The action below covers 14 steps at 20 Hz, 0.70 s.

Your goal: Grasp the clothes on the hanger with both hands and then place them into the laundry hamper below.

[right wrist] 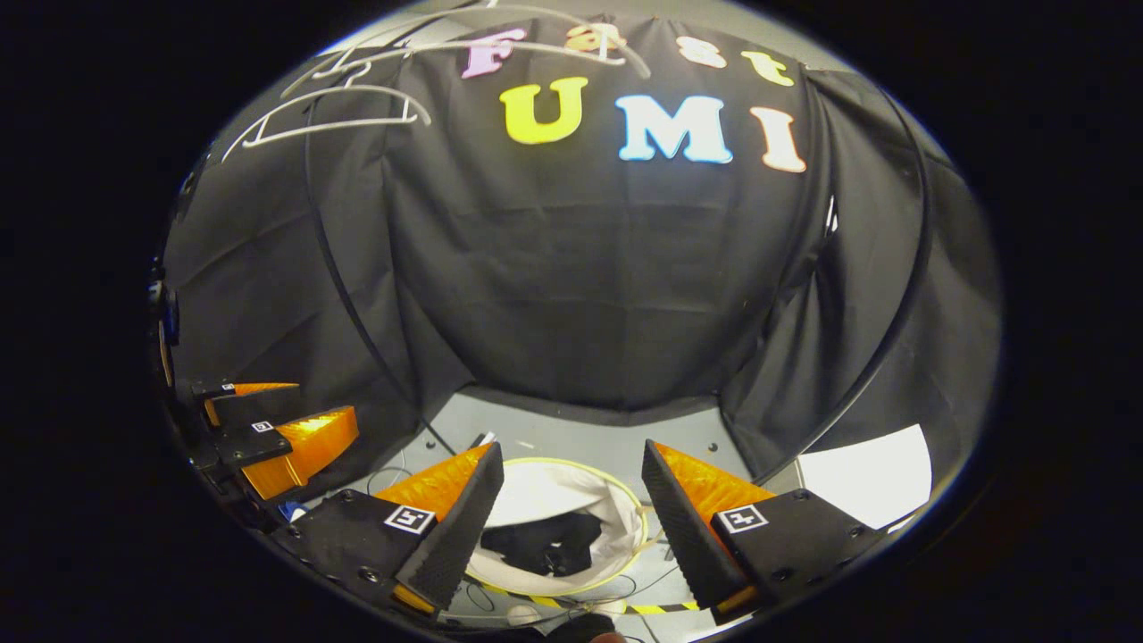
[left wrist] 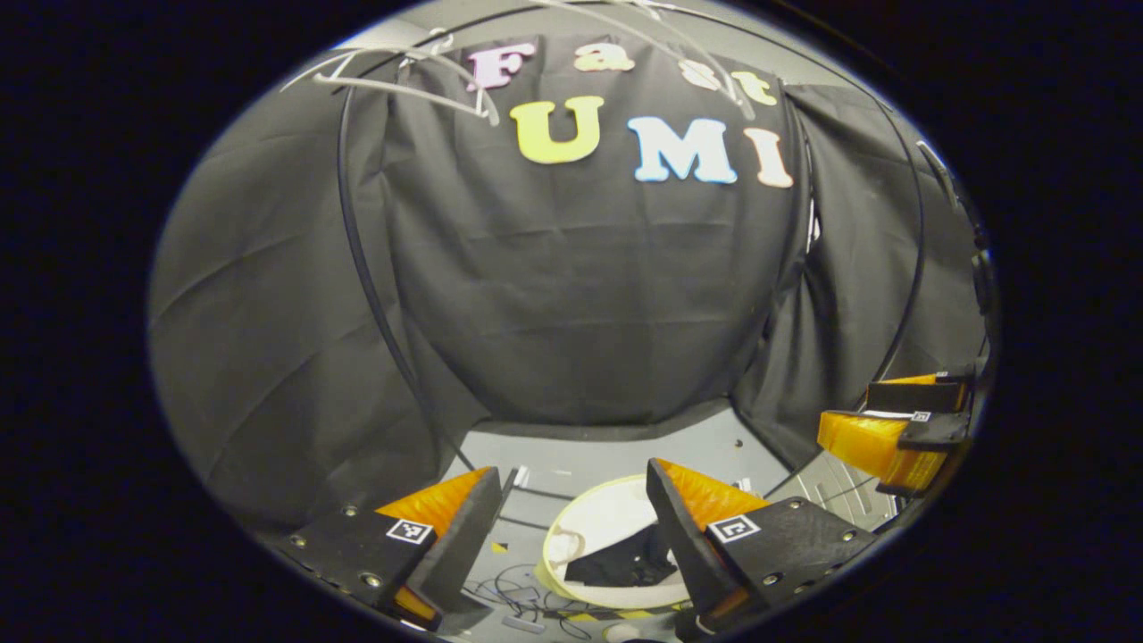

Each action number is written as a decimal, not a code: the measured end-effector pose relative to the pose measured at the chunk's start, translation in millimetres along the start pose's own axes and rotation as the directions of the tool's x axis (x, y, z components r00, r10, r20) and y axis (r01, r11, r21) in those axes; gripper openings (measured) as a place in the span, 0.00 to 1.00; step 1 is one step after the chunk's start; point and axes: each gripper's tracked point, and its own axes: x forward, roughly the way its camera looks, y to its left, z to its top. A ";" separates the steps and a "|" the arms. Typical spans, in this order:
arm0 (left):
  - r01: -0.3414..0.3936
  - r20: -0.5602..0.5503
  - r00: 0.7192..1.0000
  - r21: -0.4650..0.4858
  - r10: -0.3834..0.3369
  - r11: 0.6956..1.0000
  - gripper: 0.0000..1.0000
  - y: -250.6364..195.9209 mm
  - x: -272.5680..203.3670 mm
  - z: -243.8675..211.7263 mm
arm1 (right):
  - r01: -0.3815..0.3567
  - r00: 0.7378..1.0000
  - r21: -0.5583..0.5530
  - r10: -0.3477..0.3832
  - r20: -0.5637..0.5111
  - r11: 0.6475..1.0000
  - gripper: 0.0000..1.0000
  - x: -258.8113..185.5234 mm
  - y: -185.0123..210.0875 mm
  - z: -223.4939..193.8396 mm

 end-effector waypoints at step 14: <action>0.002 0.305 0.952 -0.025 0.006 1.000 0.94 -7.7 -119.8 145.2 | 0.070 0.922 -0.019 -0.058 0.384 0.997 0.95 -141.6 -68.2 135.0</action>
